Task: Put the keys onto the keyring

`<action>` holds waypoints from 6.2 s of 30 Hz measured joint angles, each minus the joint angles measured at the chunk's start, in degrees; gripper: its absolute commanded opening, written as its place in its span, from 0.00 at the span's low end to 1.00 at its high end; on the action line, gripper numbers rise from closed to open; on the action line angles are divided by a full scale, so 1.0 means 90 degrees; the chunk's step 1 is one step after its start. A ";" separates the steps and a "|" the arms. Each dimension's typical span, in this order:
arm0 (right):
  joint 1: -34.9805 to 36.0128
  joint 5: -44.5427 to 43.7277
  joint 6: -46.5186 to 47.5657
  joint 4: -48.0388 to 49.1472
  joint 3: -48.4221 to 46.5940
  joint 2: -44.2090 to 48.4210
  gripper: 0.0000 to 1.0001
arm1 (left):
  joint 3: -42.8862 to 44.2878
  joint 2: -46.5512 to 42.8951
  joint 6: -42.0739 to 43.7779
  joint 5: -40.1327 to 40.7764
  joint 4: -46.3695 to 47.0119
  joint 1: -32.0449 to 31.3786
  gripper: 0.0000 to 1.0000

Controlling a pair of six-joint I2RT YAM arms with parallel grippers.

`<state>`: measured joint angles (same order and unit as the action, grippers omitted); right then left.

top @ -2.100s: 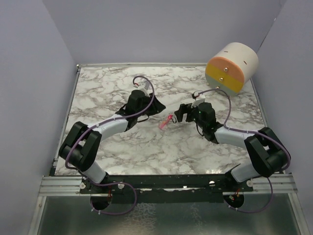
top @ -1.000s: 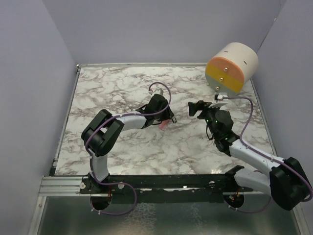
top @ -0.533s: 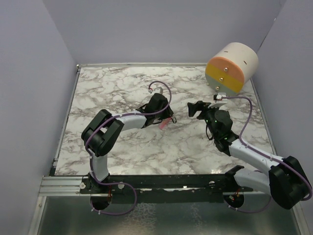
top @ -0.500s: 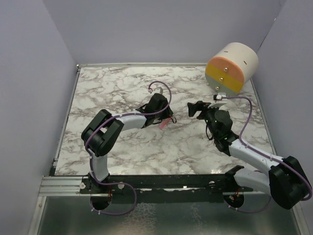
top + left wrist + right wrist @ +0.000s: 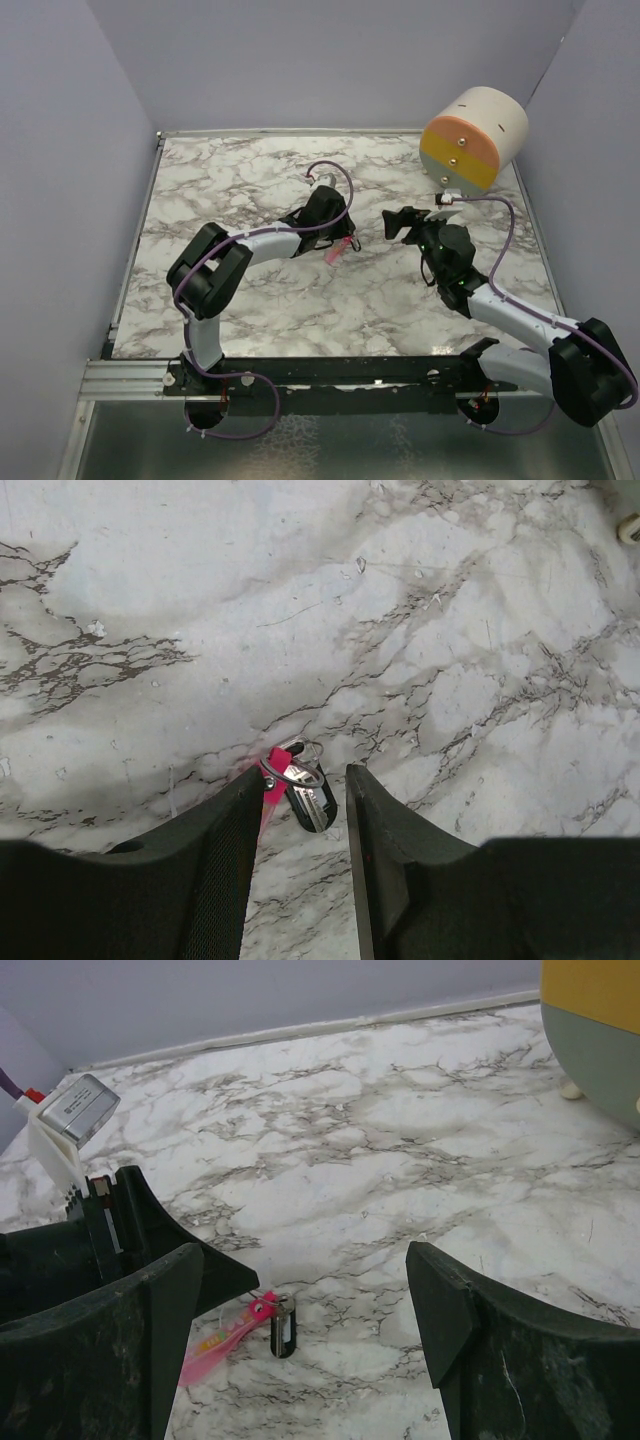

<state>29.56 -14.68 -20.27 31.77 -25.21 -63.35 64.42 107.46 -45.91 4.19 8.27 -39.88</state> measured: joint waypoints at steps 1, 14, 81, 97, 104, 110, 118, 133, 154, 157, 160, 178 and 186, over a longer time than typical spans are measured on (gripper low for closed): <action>0.0000 0.0002 0.0000 0.0002 0.0000 0.0000 0.83 | 0.0000 0.0010 -0.0005 -0.0007 0.0000 0.0000 0.41; 0.0000 0.0068 0.0000 0.0002 0.0000 -0.0070 0.83 | 0.0000 0.0066 -0.0245 -0.0019 0.0017 0.0000 0.41; -0.0049 0.0168 0.0070 -0.0044 -0.0117 -0.0410 0.80 | -0.0168 0.0374 -0.0359 -0.0333 0.0622 0.0005 0.00; -0.0063 0.1911 0.0602 -0.0435 -0.1008 -0.1729 0.80 | -0.1552 -0.0998 0.0039 -0.2562 0.1326 0.1251 0.00; -0.0078 0.2798 0.0908 -0.0423 -0.1103 -0.2069 0.83 | -0.1644 -0.1583 0.0070 -0.3417 0.1477 0.1401 0.00; -0.0078 0.3194 0.1173 -0.0163 -0.0993 -0.2067 0.82 | -0.1770 -0.1685 -0.0007 -0.3842 0.1496 0.1525 0.00; -0.0078 0.3959 0.1535 0.0078 -0.0920 -0.2140 0.76 | -0.1858 -0.2028 -0.0124 -0.4146 0.1491 0.1549 0.00; -0.0078 0.4702 0.1627 0.0500 -0.0920 -0.2356 0.71 | -0.1865 -0.2166 -0.0240 -0.4369 0.1506 0.1549 0.00; -0.0075 0.4677 0.1603 0.1076 -0.0882 -0.2841 0.58 | -0.1882 -0.2164 -0.0352 -0.4405 0.1528 0.1154 0.00; -0.0078 0.4469 0.1564 0.1161 -0.0816 -0.2861 0.57 | -0.1882 -0.2164 -0.0362 -0.4398 0.1542 0.1129 0.00; -0.0078 0.4189 0.1535 0.1251 -0.0695 -0.2858 0.57 | -0.1882 -0.2164 -0.0367 -0.4401 0.1554 0.1093 0.00; -0.0078 0.3366 0.1450 0.1972 -0.0032 -0.2278 0.56 | -0.1887 -0.2135 -0.0386 -0.4444 0.1552 0.0996 0.00; -0.0078 0.3366 0.1452 0.2023 -0.0017 -0.2259 0.56 | -0.1887 -0.2052 -0.0384 -0.4488 0.1562 0.0903 0.00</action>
<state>28.86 15.62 -7.20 49.98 -25.36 -83.68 47.44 88.99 -49.36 -36.21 22.33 -31.75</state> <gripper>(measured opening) 0.561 0.009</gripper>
